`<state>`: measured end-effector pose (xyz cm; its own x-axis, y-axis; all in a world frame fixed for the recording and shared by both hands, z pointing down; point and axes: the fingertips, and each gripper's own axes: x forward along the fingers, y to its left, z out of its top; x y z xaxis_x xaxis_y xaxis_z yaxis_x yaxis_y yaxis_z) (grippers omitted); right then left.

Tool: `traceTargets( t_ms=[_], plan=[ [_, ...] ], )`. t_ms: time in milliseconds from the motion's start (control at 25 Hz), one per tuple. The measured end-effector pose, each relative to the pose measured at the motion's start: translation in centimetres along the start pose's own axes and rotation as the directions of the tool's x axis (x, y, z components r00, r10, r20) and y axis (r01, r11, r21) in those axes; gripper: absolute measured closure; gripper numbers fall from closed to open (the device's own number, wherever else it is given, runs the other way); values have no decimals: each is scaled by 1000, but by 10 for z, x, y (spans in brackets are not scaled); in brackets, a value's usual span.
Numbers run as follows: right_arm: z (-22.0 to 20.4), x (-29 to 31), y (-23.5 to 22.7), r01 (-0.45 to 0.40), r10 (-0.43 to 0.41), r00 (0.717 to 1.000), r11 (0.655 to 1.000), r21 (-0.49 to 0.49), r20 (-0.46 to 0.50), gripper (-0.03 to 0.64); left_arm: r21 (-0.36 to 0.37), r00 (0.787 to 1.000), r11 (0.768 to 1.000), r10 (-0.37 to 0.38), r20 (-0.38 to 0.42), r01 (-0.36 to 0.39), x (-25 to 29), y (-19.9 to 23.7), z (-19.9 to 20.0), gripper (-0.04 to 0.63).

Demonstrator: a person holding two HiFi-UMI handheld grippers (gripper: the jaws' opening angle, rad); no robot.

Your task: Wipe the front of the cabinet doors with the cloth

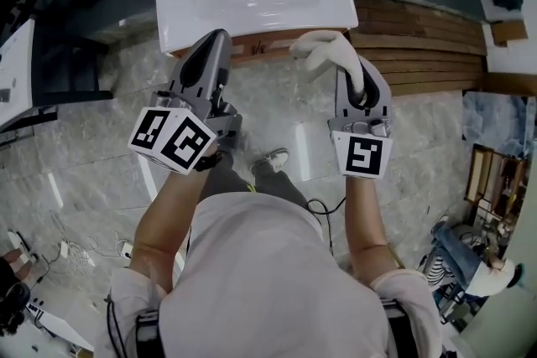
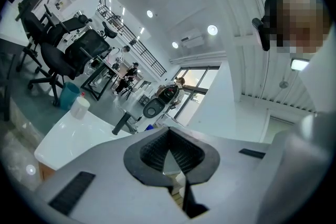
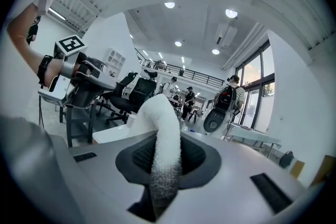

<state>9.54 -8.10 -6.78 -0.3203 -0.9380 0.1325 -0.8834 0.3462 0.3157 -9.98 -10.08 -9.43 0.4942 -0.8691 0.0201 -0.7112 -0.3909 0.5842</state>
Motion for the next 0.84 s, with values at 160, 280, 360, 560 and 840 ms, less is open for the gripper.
traceTargets(
  t_ms=[160, 280, 360, 560, 840],
  plan=[
    [2, -2, -5, 15, -16, 1000, 1000, -15, -9, 535, -1, 1000, 1000, -9, 17, 9, 3, -1, 9, 578],
    [-1, -4, -7, 28, -28, 1000, 1000, -12, -11, 535, 0, 1000, 1000, -17, 18, 17, 5, -2, 9, 578],
    [-2, -3, -7, 33, -33, 999, 999, -12, -7, 535, 4, 1000, 1000, -20, 17, 20, 6, -2, 8, 578],
    [-4, -5, -2, 31, -32, 999, 999, -13, -6, 535, 5, 1000, 1000, -23, 8, 23, 4, 0, 3, 578],
    [18, -16, 8, 27, -27, 1000, 1000, -8, 0, 535, 2, 1000, 1000, -22, -1, 22, -14, -8, 16, 578]
  ],
)
